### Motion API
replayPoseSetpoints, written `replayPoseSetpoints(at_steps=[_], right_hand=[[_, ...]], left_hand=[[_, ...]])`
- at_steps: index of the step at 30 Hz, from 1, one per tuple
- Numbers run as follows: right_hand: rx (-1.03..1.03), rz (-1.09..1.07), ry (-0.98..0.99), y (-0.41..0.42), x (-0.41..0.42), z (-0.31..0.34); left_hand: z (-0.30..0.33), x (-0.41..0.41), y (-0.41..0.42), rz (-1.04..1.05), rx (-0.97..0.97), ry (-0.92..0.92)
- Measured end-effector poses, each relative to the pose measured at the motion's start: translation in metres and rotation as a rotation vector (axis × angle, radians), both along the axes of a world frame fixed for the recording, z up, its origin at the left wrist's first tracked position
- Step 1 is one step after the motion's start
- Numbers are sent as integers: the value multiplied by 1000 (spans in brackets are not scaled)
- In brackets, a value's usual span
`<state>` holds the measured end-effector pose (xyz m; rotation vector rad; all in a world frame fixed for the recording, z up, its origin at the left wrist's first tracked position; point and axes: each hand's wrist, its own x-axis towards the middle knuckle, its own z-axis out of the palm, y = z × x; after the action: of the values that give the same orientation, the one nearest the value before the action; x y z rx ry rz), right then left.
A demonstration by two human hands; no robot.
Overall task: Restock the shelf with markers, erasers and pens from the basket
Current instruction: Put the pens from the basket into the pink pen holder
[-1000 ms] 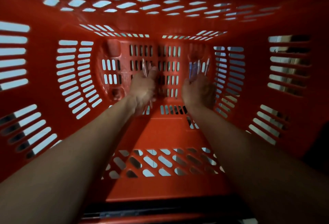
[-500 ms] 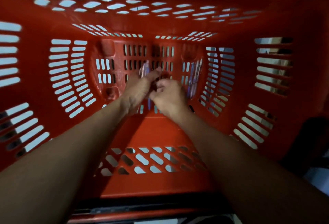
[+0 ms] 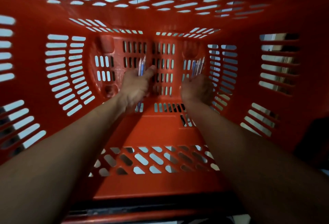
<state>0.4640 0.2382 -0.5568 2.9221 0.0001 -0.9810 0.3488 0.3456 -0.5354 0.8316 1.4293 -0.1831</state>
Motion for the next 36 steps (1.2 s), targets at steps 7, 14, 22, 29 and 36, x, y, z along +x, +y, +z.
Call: replayPoseSetpoints(at_steps=[7, 14, 22, 29, 36], right_hand=[[-55, 39, -82, 0, -3, -4], [-56, 23, -46, 3, -3, 0], [568, -34, 552, 23, -36, 42], [374, 14, 255, 16, -17, 34], [-23, 53, -20, -7, 4, -8]], left_hand=[[-8, -7, 0, 4, -2, -12], [-6, -8, 3, -1, -6, -32], [5, -3, 3, -25, 52, -82], [0, -7, 2, -28, 64, 12], [-2, -9, 2, 7, 9, -11]])
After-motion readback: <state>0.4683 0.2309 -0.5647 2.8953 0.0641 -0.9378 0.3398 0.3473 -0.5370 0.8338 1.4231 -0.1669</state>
